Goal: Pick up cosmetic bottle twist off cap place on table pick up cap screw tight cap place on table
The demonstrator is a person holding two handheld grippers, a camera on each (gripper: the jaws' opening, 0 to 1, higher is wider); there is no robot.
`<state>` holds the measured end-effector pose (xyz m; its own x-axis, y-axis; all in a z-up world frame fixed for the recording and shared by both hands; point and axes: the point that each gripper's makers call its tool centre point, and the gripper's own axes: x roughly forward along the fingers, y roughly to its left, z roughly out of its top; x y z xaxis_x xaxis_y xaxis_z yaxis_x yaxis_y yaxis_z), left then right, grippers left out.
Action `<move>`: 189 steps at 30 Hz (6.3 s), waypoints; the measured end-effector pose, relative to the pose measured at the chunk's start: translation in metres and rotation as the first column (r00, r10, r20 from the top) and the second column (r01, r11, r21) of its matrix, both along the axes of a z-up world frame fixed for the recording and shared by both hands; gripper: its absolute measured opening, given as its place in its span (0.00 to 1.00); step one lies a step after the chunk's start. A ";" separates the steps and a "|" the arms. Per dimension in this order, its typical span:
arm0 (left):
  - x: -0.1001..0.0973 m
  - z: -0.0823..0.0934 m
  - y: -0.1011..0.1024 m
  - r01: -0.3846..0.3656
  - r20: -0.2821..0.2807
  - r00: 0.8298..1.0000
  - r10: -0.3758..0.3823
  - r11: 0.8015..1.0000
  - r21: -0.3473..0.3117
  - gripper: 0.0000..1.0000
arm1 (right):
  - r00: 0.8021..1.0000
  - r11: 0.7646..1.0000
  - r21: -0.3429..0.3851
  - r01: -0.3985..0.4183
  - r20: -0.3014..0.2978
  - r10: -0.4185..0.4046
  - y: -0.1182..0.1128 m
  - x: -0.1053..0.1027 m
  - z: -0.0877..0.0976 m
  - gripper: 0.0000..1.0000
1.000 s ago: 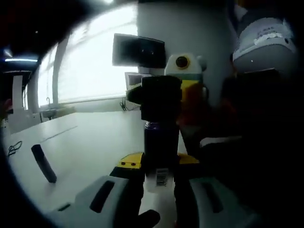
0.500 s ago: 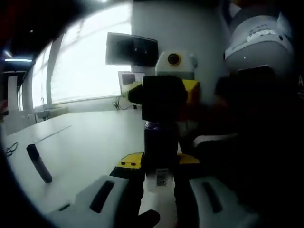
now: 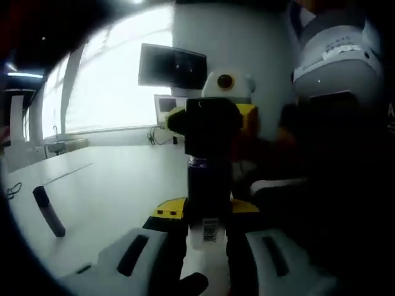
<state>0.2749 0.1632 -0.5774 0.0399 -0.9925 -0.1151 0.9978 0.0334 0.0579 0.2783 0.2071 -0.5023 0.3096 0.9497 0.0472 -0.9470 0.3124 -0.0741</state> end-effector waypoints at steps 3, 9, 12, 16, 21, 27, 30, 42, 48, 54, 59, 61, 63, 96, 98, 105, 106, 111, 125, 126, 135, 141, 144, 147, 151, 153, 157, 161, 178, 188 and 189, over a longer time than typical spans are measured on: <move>0.000 0.000 0.000 0.000 0.005 1.000 0.000 1.000 0.004 0.13 | 1.000 1.000 -0.008 -0.003 0.006 0.003 0.000 -0.001 0.000 0.15; 0.000 0.000 0.000 -0.007 0.011 1.000 0.007 1.000 0.003 0.13 | 1.000 1.000 -0.011 -0.010 0.013 0.010 0.000 -0.001 -0.001 0.15; 0.002 -0.001 0.001 -0.014 0.014 1.000 0.014 1.000 0.004 0.13 | 1.000 1.000 -0.006 -0.003 0.016 0.003 0.000 0.000 -0.001 0.15; 0.004 -0.002 0.001 -0.025 0.011 1.000 0.025 1.000 0.001 0.13 | 1.000 1.000 0.005 0.022 0.023 -0.022 0.000 0.003 -0.002 0.16; 0.005 0.001 0.002 -0.036 0.005 0.999 0.036 0.999 -0.019 0.13 | 0.999 0.999 0.000 0.038 0.013 -0.038 -0.001 0.007 -0.008 0.28; 0.020 0.004 0.003 -0.132 0.008 0.991 0.132 0.991 -0.036 0.13 | 0.998 0.998 0.034 0.057 -0.003 -0.057 -0.003 0.008 -0.002 0.30; 0.029 0.005 0.003 -0.202 0.024 0.979 0.203 0.979 -0.037 0.13 | 0.989 0.988 0.051 0.148 -0.008 -0.148 -0.010 0.021 0.002 0.35; 0.061 0.005 0.005 -0.509 0.087 0.857 0.508 0.861 -0.012 0.13 | 0.916 0.909 0.116 0.400 -0.064 -0.395 -0.025 0.049 0.005 0.39; 0.070 -0.001 0.000 -0.582 -0.015 0.813 0.581 0.813 -0.026 0.13 | 0.873 0.859 0.155 0.488 -0.103 -0.477 -0.028 0.059 0.010 0.38; 0.082 -0.001 0.005 -0.662 -0.001 0.749 0.663 0.748 -0.035 0.13 | 0.820 0.811 0.122 0.572 -0.075 -0.567 -0.031 0.068 0.007 0.33; 0.087 0.001 0.009 -0.706 0.011 0.707 0.708 0.706 -0.051 0.13 | 0.797 0.790 0.103 0.604 -0.077 -0.599 -0.027 0.074 0.003 0.31; 0.089 0.003 0.011 -0.727 0.020 0.684 0.729 0.684 -0.059 0.13 | 0.792 0.785 0.106 0.610 -0.090 -0.604 -0.025 0.077 0.003 0.29; 0.091 0.005 0.012 -0.739 0.053 0.669 0.742 0.671 -0.063 0.13 | 0.783 0.775 0.109 0.622 -0.092 -0.615 -0.022 0.080 0.002 0.27; 0.070 -0.005 -0.003 -0.531 0.014 0.846 0.532 0.846 -0.042 0.13 | 0.902 0.903 0.040 0.427 -0.081 -0.423 -0.025 0.058 -0.007 0.15; 0.066 -0.005 -0.004 -0.486 0.009 0.874 0.486 0.873 -0.043 0.13 | 0.912 0.913 0.044 0.406 -0.087 -0.402 -0.026 0.056 -0.006 0.15; 0.059 0.000 -0.005 -0.400 -0.003 0.916 0.401 0.915 -0.052 0.13 | 0.943 0.943 0.044 0.329 -0.073 -0.325 -0.025 0.047 0.001 0.15; 0.060 0.002 -0.005 -0.396 -0.008 0.918 0.396 0.916 -0.058 0.13 | 0.943 0.944 0.043 0.327 -0.072 -0.324 -0.025 0.047 0.001 0.15; 0.059 0.004 -0.005 -0.376 -0.013 0.927 0.376 0.924 -0.068 0.13 | 0.952 0.952 0.052 0.300 -0.073 -0.296 -0.022 0.041 0.002 0.15; 0.040 0.011 -0.008 -0.282 -0.017 0.959 0.282 0.953 -0.111 0.13 | 0.979 0.979 0.046 0.200 -0.039 -0.198 -0.017 0.028 0.011 0.15; 0.038 0.011 -0.008 -0.273 -0.017 0.962 0.273 0.956 -0.109 0.13 | 0.982 0.981 0.041 0.188 -0.035 -0.187 -0.016 0.027 0.011 0.15; 0.020 0.014 -0.008 -0.178 0.006 0.984 0.179 0.978 -0.105 0.13 | 0.997 0.997 0.030 0.072 -0.041 -0.070 -0.012 0.015 0.012 0.15; 0.013 0.010 -0.009 -0.129 -0.012 0.992 0.129 0.986 -0.104 0.13 | 0.999 1.000 0.011 0.026 -0.035 -0.026 -0.010 0.012 0.008 0.15; 0.009 0.008 -0.007 -0.091 -0.037 0.996 0.087 0.989 -0.114 0.13 | 0.999 1.000 0.004 0.003 -0.032 -0.003 -0.009 0.009 0.006 0.15; 0.008 0.008 -0.007 -0.075 -0.042 0.997 0.071 0.990 -0.117 0.13 | 0.999 1.000 0.000 -0.008 -0.033 0.008 -0.009 0.009 0.006 0.15; 0.007 0.008 -0.008 -0.061 -0.036 0.998 0.058 0.992 -0.112 0.13 | 0.999 1.000 0.001 -0.012 -0.034 0.012 -0.009 0.008 0.006 0.15; 0.008 0.008 -0.008 -0.065 -0.031 0.998 0.062 0.992 -0.110 0.13 | 0.999 1.000 0.002 -0.009 -0.035 0.009 -0.010 0.008 0.005 0.15; 0.008 0.008 -0.008 -0.063 -0.033 0.998 0.059 0.992 -0.112 0.13 | 0.999 1.000 0.007 -0.004 -0.037 0.004 -0.011 0.009 0.007 0.15; 0.011 0.007 -0.007 -0.074 -0.024 0.997 0.072 0.992 -0.099 0.13 | 0.999 1.000 0.006 0.008 -0.032 -0.008 -0.012 0.010 0.009 0.15; 0.018 0.005 -0.007 -0.108 -0.052 0.993 0.103 0.989 -0.101 0.13 | 0.997 0.998 0.059 0.032 -0.072 -0.028 -0.021 0.021 0.020 0.15; 0.023 0.007 -0.007 -0.128 -0.058 0.991 0.123 0.987 -0.095 0.13 | 0.992 0.988 0.148 0.036 -0.127 -0.017 -0.031 0.028 0.032 0.15; 0.024 0.007 -0.007 -0.129 -0.058 0.991 0.124 0.987 -0.096 0.13 | 0.992 0.988 0.152 0.038 -0.129 -0.018 -0.032 0.028 0.033 0.15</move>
<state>0.2987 0.1566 -0.5703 0.1624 -0.9865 -0.0219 0.9867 0.1625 -0.0038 0.3065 0.1751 -0.4696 0.3488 0.9250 0.1505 -0.9364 0.3373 0.0967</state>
